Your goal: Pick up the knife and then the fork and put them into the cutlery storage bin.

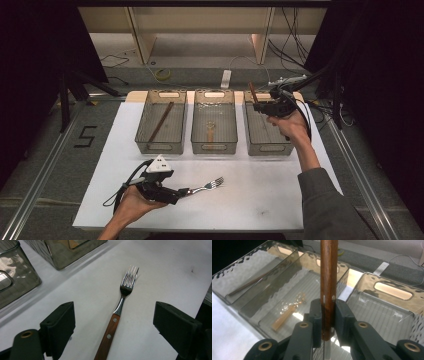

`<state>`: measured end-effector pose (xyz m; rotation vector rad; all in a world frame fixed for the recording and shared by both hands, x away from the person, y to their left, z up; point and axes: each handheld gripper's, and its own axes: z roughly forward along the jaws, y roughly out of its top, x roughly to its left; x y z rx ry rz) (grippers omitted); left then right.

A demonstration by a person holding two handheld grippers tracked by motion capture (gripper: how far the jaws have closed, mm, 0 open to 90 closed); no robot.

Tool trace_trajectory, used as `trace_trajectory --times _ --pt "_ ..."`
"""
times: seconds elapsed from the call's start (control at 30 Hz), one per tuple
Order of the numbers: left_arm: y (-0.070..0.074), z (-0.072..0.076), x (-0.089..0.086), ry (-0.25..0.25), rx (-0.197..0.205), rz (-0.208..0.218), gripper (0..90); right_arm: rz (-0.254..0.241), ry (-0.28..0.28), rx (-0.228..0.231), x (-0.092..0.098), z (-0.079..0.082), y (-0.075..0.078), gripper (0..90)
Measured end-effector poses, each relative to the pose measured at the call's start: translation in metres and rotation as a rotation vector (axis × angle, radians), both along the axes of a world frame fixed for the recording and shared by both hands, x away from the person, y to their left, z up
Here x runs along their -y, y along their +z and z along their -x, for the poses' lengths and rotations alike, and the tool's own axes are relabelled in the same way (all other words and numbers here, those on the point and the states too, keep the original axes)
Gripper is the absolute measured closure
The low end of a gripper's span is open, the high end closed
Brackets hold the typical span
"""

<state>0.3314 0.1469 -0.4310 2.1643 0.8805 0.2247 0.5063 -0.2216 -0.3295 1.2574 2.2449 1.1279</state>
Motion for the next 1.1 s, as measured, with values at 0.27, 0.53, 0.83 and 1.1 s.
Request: trace_trajectory --times 0.27,0.53,0.83,1.1 --pt "0.001 0.0 0.0 -0.004 0.009 0.004 17.5 -0.003 -0.052 0.001 0.002 -0.016 0.0 77.8" --pt "0.0 0.001 0.001 -0.015 0.004 -0.004 17.4 -0.01 -0.097 -0.017 0.006 -0.028 -0.011 77.8" --pt "0.0 0.001 0.0 -0.014 0.004 -0.006 17.5 0.0 -0.125 -0.034 0.003 -0.035 -0.025 77.8" --pt "0.0 0.001 0.001 -0.015 0.008 -0.005 17.4 0.006 -0.139 -0.073 0.006 -0.037 -0.041 77.7"
